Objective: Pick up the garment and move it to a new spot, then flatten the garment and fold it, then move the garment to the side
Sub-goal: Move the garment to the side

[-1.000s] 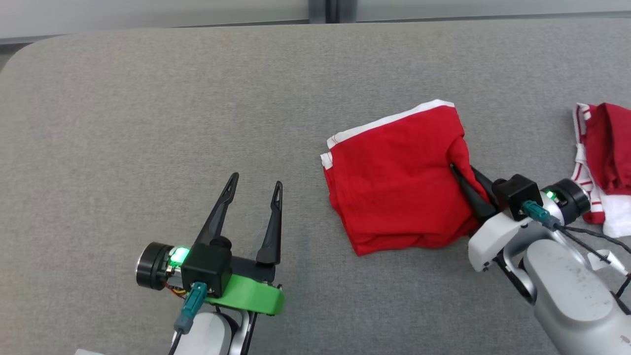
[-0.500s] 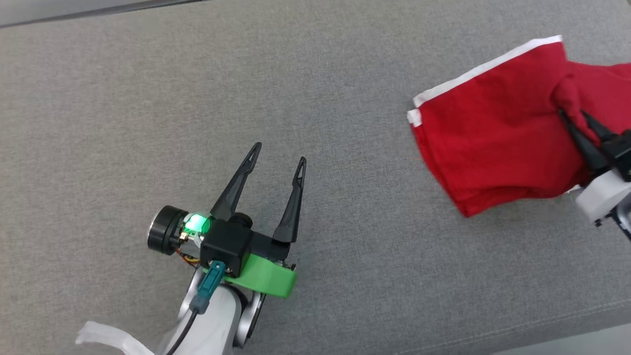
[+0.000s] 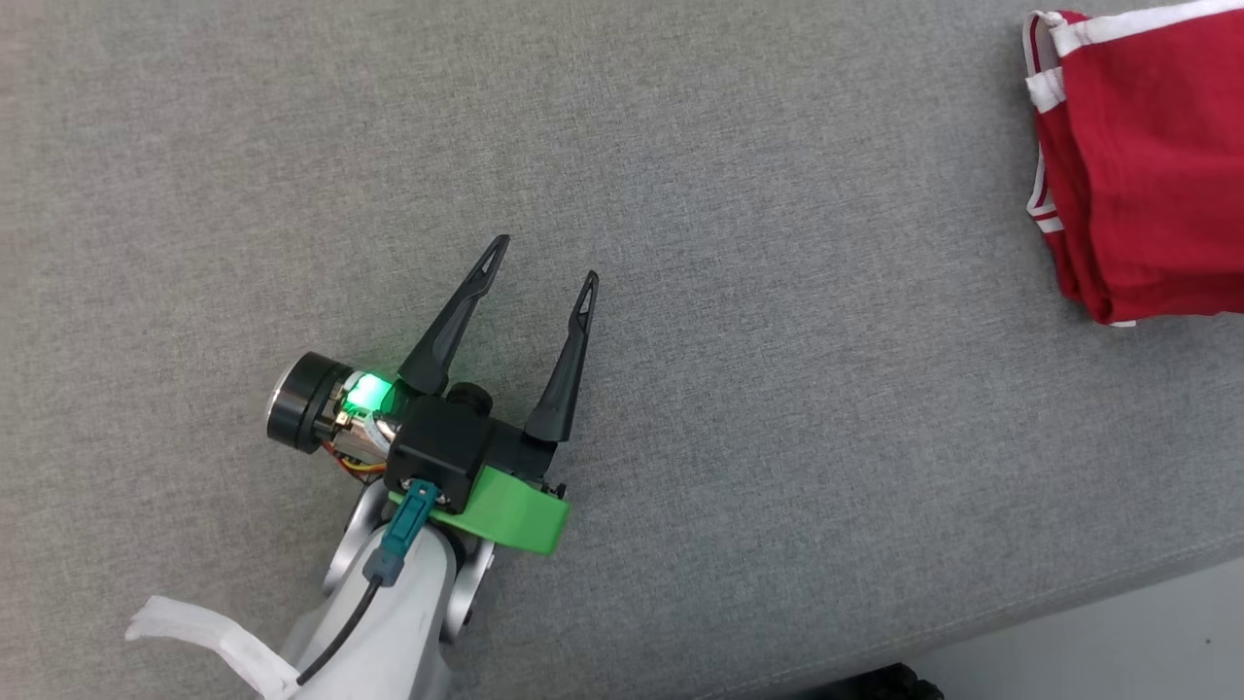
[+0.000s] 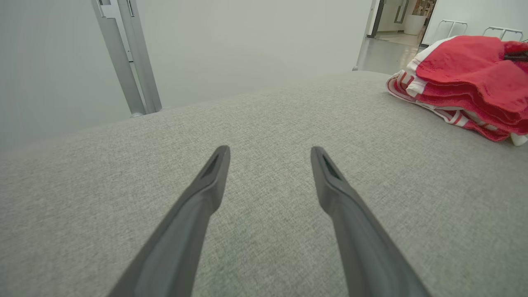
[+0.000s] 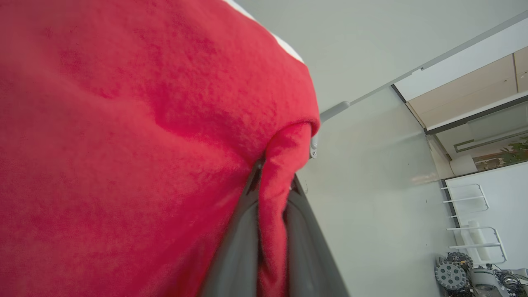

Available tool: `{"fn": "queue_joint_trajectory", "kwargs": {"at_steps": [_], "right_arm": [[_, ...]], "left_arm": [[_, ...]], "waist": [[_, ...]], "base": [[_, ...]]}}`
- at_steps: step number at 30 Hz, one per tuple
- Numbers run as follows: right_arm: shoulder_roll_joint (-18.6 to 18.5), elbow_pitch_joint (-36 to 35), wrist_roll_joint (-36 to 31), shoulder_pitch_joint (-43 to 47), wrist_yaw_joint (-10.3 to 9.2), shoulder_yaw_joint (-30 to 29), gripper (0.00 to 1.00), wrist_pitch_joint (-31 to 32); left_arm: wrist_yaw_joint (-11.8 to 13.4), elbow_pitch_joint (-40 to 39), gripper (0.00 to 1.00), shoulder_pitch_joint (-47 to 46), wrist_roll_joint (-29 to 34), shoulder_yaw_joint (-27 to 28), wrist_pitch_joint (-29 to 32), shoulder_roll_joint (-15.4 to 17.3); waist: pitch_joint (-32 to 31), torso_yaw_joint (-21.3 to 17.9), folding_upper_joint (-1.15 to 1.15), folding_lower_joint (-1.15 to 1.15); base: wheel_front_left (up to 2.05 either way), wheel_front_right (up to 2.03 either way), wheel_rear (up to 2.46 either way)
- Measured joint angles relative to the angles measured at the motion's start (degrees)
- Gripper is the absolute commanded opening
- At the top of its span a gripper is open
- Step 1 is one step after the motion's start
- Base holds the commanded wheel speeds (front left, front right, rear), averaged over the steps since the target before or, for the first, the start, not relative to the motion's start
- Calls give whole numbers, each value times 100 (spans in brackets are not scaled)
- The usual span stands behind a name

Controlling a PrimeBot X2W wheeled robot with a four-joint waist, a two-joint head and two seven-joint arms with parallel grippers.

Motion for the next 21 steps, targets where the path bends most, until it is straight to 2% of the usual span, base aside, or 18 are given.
{"fn": "queue_joint_trajectory", "kwargs": {"at_steps": [5, 11, 12, 13, 14, 21], "right_arm": [[26, 397, -105, -245, 0, -278, 0, -1], [249, 734, -127, -344, 0, -494, 0, -2], [265, 773, -127, -343, 0, -501, 43, -2], [277, 802, -123, -344, 0, -541, 94, -2], [286, 820, -126, -345, -1, -583, 100, -2], [443, 457, -230, -327, -1, -925, 100, -8]], "left_arm": [[-3, 2, 100, -59, 13, -19, 0, 0], [76, -26, 100, -99, -31, 32, -1, -25], [79, -31, 100, -99, -44, 40, 0, -30], [82, -33, 100, -99, -73, 47, 0, -35], [82, -29, 100, -95, -85, 54, 0, -42], [131, -29, 100, -1, -176, 101, 0, -87]], "waist": [[217, 15, 0, 0], [255, 210, 0, 0], [250, 236, 0, 0], [241, 267, 0, 0], [223, 294, 0, 0], [-83, 377, 0, -1]], "base": [[0, 0, 0], [0, 0, 0], [0, 0, 0], [0, 0, 0], [0, 0, 0], [0, 0, 0]]}}
